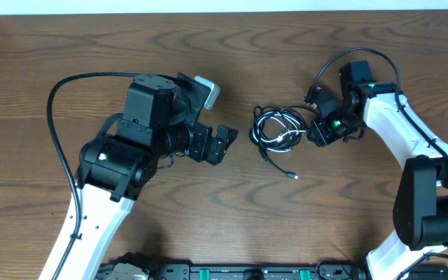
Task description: Untangle cables
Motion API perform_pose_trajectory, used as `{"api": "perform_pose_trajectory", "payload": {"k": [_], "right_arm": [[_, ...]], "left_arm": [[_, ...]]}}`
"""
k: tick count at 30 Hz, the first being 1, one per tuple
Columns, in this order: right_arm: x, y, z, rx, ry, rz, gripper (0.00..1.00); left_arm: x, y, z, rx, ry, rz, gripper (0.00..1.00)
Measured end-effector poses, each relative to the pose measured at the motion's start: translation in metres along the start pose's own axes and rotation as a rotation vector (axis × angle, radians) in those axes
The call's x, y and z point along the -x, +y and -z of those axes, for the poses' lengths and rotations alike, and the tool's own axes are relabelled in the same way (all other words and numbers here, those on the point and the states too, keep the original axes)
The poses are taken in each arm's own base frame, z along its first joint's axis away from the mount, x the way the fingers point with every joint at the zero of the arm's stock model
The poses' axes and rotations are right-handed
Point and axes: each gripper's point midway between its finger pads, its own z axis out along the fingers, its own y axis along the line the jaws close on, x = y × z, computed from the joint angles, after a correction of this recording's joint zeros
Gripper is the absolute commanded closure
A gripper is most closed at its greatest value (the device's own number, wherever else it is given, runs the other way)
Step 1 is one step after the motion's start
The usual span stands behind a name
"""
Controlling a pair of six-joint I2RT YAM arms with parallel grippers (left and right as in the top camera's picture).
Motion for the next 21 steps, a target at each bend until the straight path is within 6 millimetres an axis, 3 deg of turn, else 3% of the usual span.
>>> {"api": "perform_pose_trajectory", "payload": {"k": [7,15,18,21], "right_arm": [[0.011,-0.002,0.000,-0.005,-0.045,-0.005,0.99],[0.025,0.011,0.003,0.072,-0.106,-0.010,0.99],[0.051,0.016,0.019,0.099,-0.178,0.003,0.99],[0.094,0.026,0.056,0.102,-0.278,0.034,0.99]], "left_arm": [[0.000,0.001,0.000,0.004,0.000,0.000,0.02],[0.003,0.004,0.000,0.026,-0.013,-0.005,0.02],[0.006,0.008,0.000,0.045,-0.023,-0.008,0.02],[0.007,0.010,0.000,0.057,-0.028,-0.010,0.02]]}}
